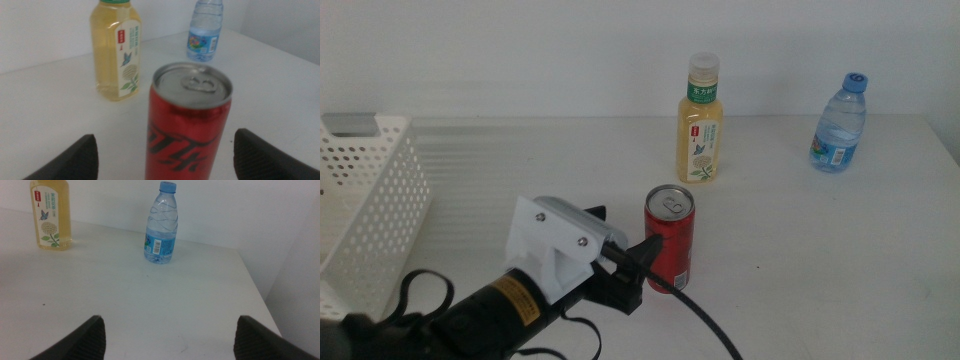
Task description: Use arms to grab the bottles and put them into the dustbin to the left of the table.
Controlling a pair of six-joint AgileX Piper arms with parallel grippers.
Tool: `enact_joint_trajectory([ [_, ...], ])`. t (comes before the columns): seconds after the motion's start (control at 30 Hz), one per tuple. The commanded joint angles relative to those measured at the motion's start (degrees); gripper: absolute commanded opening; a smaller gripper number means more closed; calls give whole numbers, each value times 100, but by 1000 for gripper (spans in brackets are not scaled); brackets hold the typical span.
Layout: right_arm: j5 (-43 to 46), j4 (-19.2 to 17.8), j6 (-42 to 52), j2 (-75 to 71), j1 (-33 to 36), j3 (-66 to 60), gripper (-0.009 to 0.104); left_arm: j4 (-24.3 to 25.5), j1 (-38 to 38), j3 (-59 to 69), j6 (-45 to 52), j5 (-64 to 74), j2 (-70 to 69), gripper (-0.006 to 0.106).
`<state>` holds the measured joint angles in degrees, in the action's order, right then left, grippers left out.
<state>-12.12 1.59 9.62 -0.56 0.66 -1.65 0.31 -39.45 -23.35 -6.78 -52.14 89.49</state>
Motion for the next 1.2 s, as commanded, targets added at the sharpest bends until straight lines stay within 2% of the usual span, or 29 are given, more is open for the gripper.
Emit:
enact_joint_trajectory([
  [0.0,454,-37,69,-157,-37,45,67,353,93,-280,-262,-454,-46,87],
  [0.4,454,-37,69,-157,-37,45,67,736,93,-846,-522,-463,489,87],
  [0.63,454,-37,69,-157,-37,45,67,785,93,-1097,-651,-519,872,87],
  [1.0,454,-37,69,-157,-37,45,67,724,93,-1250,-672,-1729,1771,87],
  [1.17,454,-37,69,-157,-37,45,67,730,93,-1368,-672,-1805,1998,87],
])
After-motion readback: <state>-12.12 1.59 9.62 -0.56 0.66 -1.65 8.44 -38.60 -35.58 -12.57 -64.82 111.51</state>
